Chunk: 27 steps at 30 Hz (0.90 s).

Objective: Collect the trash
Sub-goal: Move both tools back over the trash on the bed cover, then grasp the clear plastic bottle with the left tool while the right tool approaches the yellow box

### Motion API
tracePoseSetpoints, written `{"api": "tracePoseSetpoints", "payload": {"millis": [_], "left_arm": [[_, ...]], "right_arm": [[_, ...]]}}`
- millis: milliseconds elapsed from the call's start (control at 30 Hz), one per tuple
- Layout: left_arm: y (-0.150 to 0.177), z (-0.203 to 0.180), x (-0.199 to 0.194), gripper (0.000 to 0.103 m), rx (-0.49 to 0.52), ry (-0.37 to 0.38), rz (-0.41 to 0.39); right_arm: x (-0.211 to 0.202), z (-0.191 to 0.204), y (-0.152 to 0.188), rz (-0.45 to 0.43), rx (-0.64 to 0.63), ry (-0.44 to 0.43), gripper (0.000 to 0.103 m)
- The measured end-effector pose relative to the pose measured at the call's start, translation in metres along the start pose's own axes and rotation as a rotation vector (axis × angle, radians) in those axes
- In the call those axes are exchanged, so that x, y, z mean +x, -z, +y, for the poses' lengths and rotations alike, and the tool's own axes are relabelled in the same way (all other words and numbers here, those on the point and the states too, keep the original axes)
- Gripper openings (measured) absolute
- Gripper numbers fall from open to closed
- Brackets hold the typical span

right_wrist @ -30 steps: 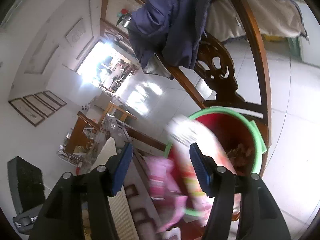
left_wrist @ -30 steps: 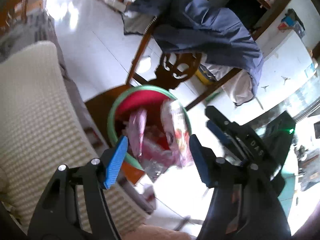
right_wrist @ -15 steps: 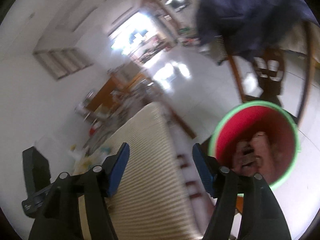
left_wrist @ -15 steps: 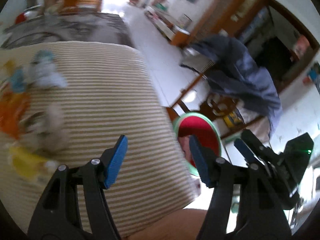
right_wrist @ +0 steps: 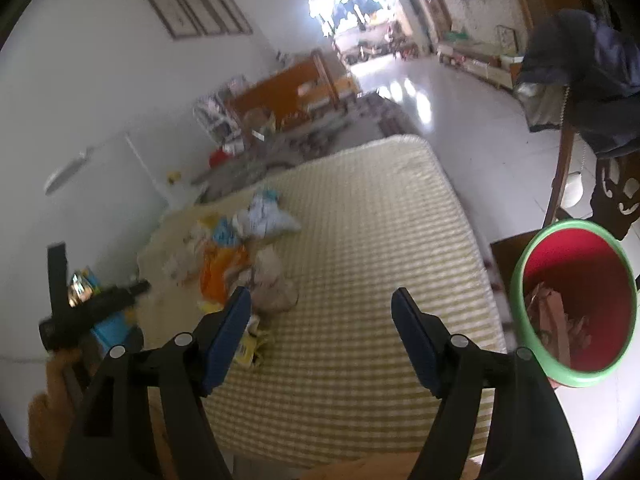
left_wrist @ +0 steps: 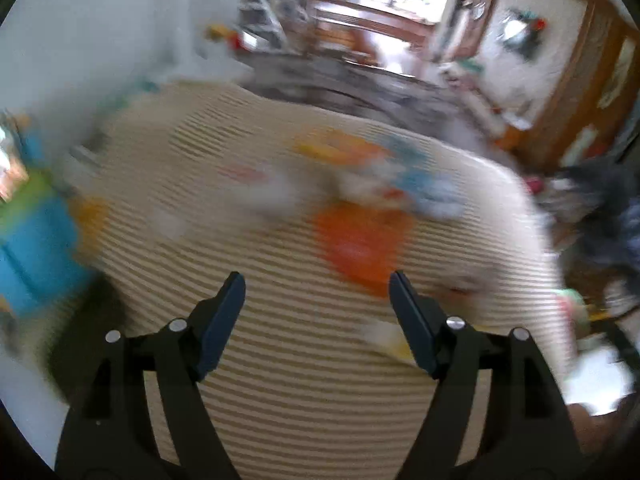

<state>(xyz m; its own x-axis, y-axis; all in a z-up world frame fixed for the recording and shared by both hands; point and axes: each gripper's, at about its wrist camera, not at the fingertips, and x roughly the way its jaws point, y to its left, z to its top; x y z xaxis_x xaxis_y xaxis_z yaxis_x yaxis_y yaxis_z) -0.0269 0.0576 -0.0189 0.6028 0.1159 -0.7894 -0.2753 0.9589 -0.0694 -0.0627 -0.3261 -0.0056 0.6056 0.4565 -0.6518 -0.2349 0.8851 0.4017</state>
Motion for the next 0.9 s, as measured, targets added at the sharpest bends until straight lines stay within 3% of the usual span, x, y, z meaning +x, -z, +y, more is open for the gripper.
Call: {"api": "tracePoseSetpoints", "payload": {"millis": [100,233,400,533,600,733,833,900], "left_arm": [[-0.018,0.012,0.028,0.075,0.145,-0.147,0.083],[-0.044,0.012,0.072,0.075,0.245,-0.222,0.175],[-0.053,0.015,0.117,0.075,0.361,-0.295,0.284],[-0.036,0.017,0.137,0.073,0.390,-0.266,0.360],[-0.030,0.017,0.141,0.061,0.373,-0.231,0.371],[-0.030,0.020,0.132,0.059,0.250,-0.149,0.347],[-0.026,0.034,0.118,0.058,0.065,-0.100,0.315],[-0.017,0.047,0.105,0.058,-0.102,0.013,0.310]], "right_arm": [[0.008,0.001,0.001,0.035,0.000,0.011,0.071],[0.009,-0.005,0.002,0.036,0.035,-0.013,0.071],[0.004,-0.017,0.001,0.035,0.093,-0.065,0.071],[0.007,-0.019,0.000,0.050,0.108,-0.086,0.071],[0.008,-0.019,0.000,0.057,0.106,-0.090,0.071],[0.009,-0.019,0.001,0.064,0.107,-0.088,0.071],[0.009,-0.019,0.001,0.065,0.108,-0.086,0.071],[0.010,-0.018,0.001,0.070,0.108,-0.083,0.071]]}}
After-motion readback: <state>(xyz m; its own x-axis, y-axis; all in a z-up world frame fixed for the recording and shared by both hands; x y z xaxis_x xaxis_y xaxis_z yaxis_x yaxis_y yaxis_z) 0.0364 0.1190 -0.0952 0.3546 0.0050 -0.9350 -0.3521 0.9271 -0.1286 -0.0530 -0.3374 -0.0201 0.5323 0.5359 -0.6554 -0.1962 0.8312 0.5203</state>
